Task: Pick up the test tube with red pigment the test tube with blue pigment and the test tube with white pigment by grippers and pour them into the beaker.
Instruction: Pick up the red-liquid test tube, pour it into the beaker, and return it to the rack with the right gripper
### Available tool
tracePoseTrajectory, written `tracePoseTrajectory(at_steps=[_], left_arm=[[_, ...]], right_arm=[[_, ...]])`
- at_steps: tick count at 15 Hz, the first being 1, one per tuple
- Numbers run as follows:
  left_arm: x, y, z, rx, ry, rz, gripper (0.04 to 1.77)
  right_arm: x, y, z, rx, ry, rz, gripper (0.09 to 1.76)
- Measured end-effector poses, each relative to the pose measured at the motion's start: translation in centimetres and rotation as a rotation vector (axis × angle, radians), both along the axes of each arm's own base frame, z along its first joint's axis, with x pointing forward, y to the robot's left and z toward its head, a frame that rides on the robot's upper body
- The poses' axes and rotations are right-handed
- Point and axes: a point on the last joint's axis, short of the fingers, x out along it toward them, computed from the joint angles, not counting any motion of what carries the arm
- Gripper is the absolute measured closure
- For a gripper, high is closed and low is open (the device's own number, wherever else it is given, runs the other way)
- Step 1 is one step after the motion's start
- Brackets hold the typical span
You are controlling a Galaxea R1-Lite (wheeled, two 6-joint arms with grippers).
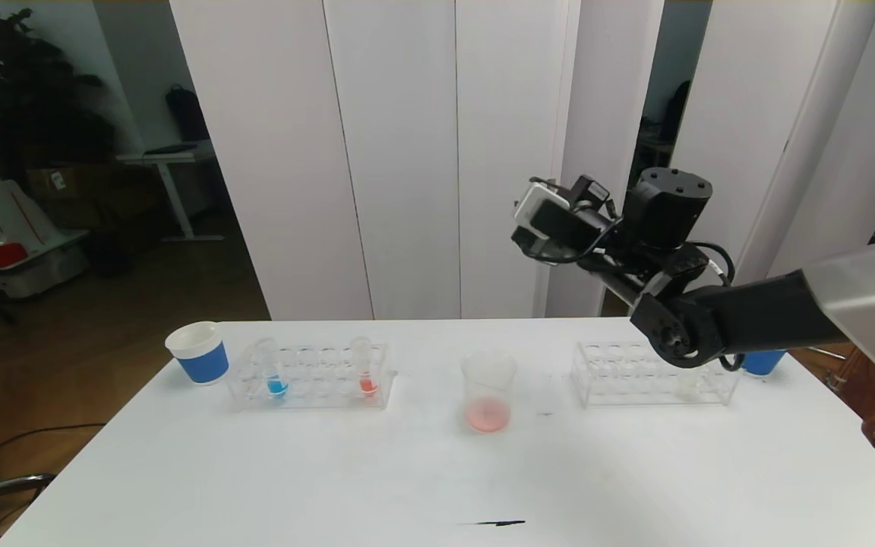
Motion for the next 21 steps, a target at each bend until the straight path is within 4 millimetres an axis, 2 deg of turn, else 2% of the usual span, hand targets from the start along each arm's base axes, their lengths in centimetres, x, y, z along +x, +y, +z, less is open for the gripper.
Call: tracePoseTrajectory(at_steps=[3,7,10,16,18,21], left_arm=[[0.0,0.0,0.0,0.0,0.0,0.0,0.06],[0.0,0.0,0.0,0.0,0.0,0.0,0.06],[0.0,0.0,0.0,0.0,0.0,0.0,0.06],[0.0,0.0,0.0,0.0,0.0,0.0,0.06],[0.0,0.0,0.0,0.0,0.0,0.0,0.06],[0.0,0.0,0.0,0.0,0.0,0.0,0.06]], right_arm=[[-0.7,-0.4,1.2,0.298,0.077,-0.063,1.27],[-1.2,-0.4,0.9,0.659,0.207,-0.144,1.27],[-1.3,-0.5,0.2,0.885,0.303,-0.113,1.27],[-2.0,-1.0,-3.7,1.026,0.489,-0.133,1.27],[-2.3,-1.1,-4.2,1.031,0.508,-0.14,1.27],[-2.4,-2.1,-3.8,1.038,0.495,-0.16,1.27]])
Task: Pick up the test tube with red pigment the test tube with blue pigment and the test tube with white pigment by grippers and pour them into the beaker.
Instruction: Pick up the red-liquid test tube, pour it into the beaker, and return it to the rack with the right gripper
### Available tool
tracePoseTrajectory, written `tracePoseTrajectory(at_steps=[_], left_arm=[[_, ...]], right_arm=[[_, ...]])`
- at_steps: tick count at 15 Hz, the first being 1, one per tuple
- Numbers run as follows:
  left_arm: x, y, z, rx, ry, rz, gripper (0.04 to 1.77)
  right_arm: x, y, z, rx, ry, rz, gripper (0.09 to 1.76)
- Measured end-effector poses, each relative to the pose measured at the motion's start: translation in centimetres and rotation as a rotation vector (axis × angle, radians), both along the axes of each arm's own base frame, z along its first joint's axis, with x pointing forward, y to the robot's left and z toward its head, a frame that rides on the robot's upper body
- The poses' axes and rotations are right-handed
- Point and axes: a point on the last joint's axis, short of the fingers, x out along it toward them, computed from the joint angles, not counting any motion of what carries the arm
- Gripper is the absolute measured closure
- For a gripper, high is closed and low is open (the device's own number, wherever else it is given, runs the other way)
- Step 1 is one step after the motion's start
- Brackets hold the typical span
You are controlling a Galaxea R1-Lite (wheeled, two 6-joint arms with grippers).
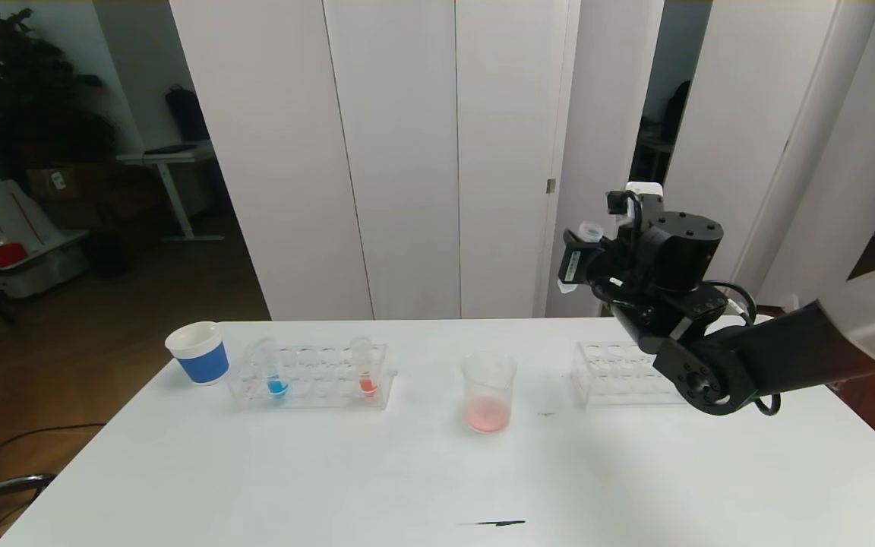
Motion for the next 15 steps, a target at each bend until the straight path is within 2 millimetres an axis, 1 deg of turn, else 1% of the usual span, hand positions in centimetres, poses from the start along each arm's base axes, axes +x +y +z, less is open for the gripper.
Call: tracePoseTrajectory(at_steps=[3,6,9,12,14,15], left_arm=[[0.0,0.0,0.0,0.0,0.0,0.0,0.06],[0.0,0.0,0.0,0.0,0.0,0.0,0.06],[0.0,0.0,0.0,0.0,0.0,0.0,0.06],[0.0,0.0,0.0,0.0,0.0,0.0,0.06],[0.0,0.0,0.0,0.0,0.0,0.0,0.06],[0.0,0.0,0.0,0.0,0.0,0.0,0.06]], right_arm=[[-0.1,-2.0,1.5,0.009,-0.025,-0.079,1.27],[-0.3,-5.2,3.6,0.007,-0.054,-0.157,1.27],[-0.3,-10.3,5.9,-0.021,-0.106,-0.281,1.27],[-0.6,-15.9,8.0,-0.046,-0.168,-0.427,1.27],[-1.0,-19.3,8.9,-0.051,-0.198,-0.519,1.27],[-1.1,-20.5,9.1,-0.052,-0.204,-0.553,1.27]])
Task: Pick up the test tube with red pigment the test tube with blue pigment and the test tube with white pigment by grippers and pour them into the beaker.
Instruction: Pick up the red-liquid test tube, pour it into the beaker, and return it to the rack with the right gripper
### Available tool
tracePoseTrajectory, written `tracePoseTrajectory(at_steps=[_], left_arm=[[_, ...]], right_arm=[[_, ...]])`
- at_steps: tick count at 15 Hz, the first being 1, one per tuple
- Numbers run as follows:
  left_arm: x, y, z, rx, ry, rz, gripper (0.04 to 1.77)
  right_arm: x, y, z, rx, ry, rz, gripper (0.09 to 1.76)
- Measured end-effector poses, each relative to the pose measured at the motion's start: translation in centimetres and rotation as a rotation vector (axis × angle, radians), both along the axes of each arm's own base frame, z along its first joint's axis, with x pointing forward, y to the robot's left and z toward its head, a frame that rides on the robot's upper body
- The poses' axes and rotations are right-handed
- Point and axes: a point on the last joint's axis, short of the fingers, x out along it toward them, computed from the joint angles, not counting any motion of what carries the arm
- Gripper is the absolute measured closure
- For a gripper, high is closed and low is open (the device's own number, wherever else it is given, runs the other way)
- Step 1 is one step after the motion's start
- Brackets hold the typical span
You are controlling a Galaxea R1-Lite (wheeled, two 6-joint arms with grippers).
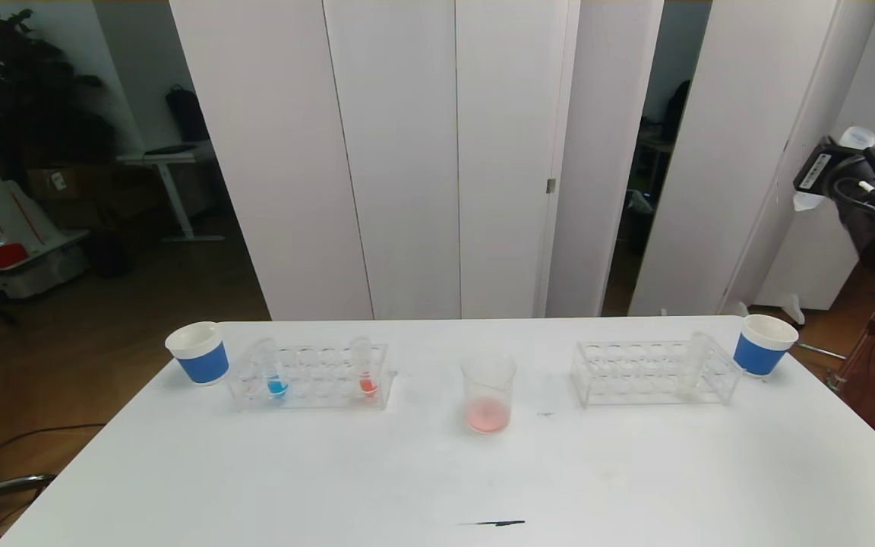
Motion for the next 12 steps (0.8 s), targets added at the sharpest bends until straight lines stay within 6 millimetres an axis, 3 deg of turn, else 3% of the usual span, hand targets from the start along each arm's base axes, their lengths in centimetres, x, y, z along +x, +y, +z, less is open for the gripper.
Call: tracePoseTrajectory(at_steps=[3,5,12], left_arm=[[0.0,0.0,0.0,0.0,0.0,0.0,0.06],[0.0,0.0,0.0,0.0,0.0,0.0,0.06],[0.0,0.0,0.0,0.0,0.0,0.0,0.06]], right_arm=[[0.2,-3.1,-0.7,0.014,-0.01,-0.068,1.27],[0.9,-4.4,-2.2,0.029,0.01,-0.073,1.27],[4.0,-5.7,-8.5,0.08,0.13,-0.08,1.27]])
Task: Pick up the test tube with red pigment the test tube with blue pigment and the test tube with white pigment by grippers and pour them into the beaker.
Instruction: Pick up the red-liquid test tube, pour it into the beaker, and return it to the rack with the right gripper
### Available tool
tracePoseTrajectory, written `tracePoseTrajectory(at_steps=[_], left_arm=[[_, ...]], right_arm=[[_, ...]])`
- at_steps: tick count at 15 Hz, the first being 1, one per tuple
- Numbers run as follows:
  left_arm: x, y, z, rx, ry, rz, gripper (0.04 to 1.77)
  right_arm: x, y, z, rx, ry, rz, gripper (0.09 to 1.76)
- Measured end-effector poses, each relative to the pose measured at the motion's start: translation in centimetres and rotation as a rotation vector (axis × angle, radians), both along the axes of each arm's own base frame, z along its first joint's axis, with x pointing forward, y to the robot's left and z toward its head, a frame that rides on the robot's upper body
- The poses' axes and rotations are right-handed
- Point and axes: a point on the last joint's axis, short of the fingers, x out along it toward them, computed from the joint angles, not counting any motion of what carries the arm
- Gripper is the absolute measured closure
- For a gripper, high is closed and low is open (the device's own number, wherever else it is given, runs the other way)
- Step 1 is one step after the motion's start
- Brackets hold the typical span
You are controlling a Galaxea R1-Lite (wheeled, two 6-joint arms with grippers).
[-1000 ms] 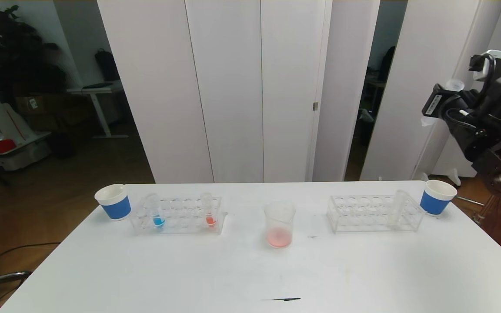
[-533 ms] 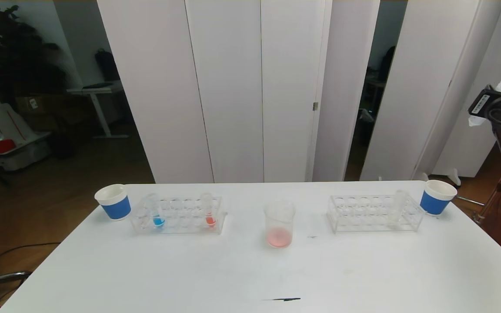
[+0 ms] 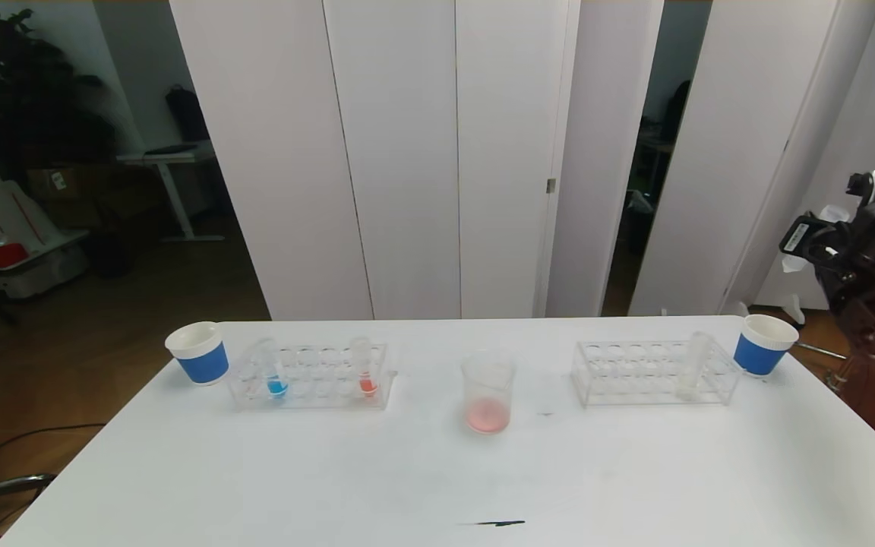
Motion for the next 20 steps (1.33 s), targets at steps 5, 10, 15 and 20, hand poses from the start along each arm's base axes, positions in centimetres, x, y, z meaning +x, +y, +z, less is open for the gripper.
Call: tracePoseTrajectory(at_steps=[5,10,15,20], left_arm=[[0.0,0.0,0.0,0.0,0.0,0.0,0.06],[0.0,0.0,0.0,0.0,0.0,0.0,0.06],[0.0,0.0,0.0,0.0,0.0,0.0,0.06],[0.0,0.0,0.0,0.0,0.0,0.0,0.06]], right_arm=[[1.4,-0.8,-4.1,0.008,0.06,-0.013,1.27],[1.9,-1.8,-7.4,0.024,0.134,-0.035,1.27],[1.8,-2.3,-10.4,0.04,0.214,-0.046,1.27],[1.9,-2.3,-11.7,0.047,0.246,-0.045,1.27]])
